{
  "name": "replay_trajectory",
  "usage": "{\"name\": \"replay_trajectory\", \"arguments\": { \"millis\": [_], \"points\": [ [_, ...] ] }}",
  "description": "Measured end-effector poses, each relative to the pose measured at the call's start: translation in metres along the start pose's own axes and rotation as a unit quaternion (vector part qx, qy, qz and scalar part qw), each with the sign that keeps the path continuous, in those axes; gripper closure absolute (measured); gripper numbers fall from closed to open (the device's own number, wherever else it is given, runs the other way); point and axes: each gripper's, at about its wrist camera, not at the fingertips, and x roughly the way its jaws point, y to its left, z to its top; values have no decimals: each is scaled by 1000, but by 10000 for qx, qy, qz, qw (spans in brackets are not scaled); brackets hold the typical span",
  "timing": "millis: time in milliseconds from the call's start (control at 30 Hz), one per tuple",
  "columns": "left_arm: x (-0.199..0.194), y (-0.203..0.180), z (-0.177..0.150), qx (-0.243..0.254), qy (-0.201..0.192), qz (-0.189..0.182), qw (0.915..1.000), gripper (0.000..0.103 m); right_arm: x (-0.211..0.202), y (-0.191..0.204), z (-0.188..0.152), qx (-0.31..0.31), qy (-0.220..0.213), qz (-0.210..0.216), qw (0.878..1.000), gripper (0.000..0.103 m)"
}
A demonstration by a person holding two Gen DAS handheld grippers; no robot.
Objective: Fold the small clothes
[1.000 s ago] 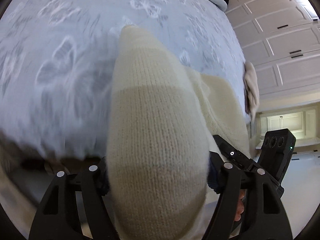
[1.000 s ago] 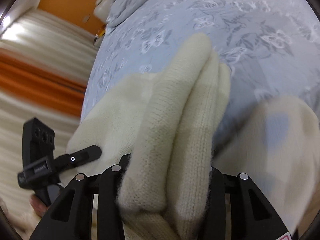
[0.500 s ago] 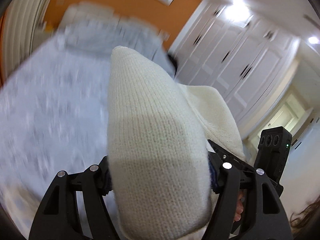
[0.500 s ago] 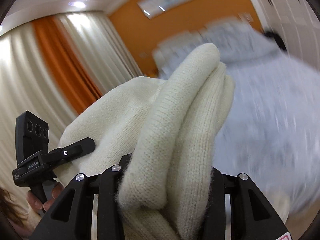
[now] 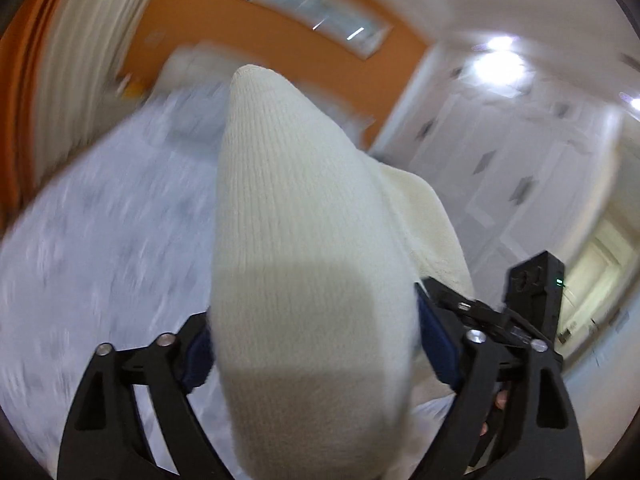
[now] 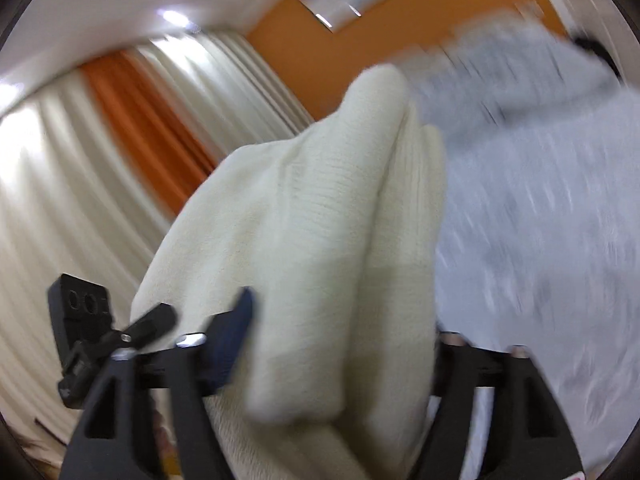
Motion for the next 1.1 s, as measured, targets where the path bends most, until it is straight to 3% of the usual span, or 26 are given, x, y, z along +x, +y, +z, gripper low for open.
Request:
{"name": "replay_trajectory", "arguments": {
  "millis": [67,100,167,300,400,567,633,667,700,733,767,800,833,900,967,1033,1100],
  "points": [
    [53,51,-42,-340,713,907,9927,20,32,-44,-43,330,470,-715,9958,29],
    [68,69,-62,-411,936,1189,9876,22,38,-67,-70,533,671,-982,9915,32],
    [78,89,-87,-501,1208,1455,9807,25,36,-85,-94,830,826,-992,9882,45],
    [83,103,-107,-726,1322,1368,9790,21,28,-89,-99,1002,807,-985,9868,43],
    [90,105,-114,-911,1310,1230,9795,14,49,-89,-83,1046,832,-1009,9859,24],
    [117,128,-123,-1483,1460,1047,9725,12,104,-107,-80,1361,1286,-1015,9771,23],
    [134,148,-124,-1999,1511,854,9643,12,134,-116,-79,1501,1479,-1089,9715,23],
    [143,158,-124,-2189,1540,880,9595,12,147,-119,-82,1621,1664,-933,9682,25],
    [148,163,-123,-2268,1584,889,9568,18,159,-117,-83,1699,1800,-771,9658,51],
    [155,167,-121,-2278,1660,928,9550,26,157,-107,-79,1519,1701,-900,9695,58],
    [157,167,-116,-2231,1689,937,9555,31,153,-93,-72,1208,1577,-893,9760,63],
    [155,161,-107,-2106,1619,818,9606,44,146,-79,-64,954,1426,-817,9818,67],
    [149,152,-97,-1911,1502,721,9673,51,132,-61,-53,688,1184,-684,9882,70],
    [134,132,-77,-1524,1179,549,9797,52,106,-40,-38,395,785,-592,9944,71],
    [123,120,-64,-1344,945,299,9860,53,85,-34,-29,226,470,-559,9971,70],
    [123,108,-59,-1018,899,168,9906,53,84,-55,-33,377,522,-726,9953,69],
    [142,104,-72,-618,1123,427,9908,52,107,-98,-51,681,1047,-1133,9857,60]
  ]
}}
